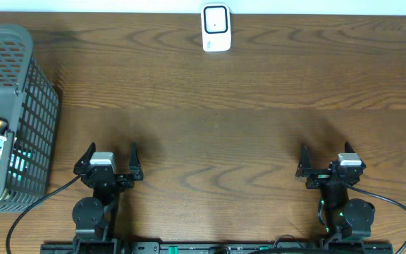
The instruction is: Scan the item barcode
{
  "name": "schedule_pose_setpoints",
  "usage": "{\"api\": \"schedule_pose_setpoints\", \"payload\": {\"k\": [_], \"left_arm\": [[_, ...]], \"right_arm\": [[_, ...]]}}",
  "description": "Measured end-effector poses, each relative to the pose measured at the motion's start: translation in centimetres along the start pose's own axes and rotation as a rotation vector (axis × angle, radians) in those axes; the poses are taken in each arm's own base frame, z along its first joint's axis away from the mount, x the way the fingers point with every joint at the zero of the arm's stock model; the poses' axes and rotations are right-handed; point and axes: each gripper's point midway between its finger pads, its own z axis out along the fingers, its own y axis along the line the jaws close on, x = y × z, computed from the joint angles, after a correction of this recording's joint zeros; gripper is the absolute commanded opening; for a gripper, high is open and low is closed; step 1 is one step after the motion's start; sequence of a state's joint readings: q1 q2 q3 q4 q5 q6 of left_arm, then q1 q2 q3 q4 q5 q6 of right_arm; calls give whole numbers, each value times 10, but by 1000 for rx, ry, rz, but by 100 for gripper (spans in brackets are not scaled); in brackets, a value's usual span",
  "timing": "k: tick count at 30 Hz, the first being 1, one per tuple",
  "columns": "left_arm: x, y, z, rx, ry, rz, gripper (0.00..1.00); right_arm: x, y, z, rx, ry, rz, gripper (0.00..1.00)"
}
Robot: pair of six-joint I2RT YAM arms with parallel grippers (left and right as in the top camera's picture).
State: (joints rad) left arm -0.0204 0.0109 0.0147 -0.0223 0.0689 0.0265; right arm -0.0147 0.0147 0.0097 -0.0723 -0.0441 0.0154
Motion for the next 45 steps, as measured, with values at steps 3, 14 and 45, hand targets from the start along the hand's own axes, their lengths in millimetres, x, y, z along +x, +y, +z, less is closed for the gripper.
{"api": "schedule_pose_setpoints", "payload": {"k": [3,14,45], "left_arm": [[0,0,0,0,0,0,98],[0,0,0,0,0,0,98],[0,0,0,0,0,0,98]], "right_arm": [[0,-2,0,9,0,0,99],[0,-3,0,18,0,0,99],[0,-3,0,19,0,0,99]]}}
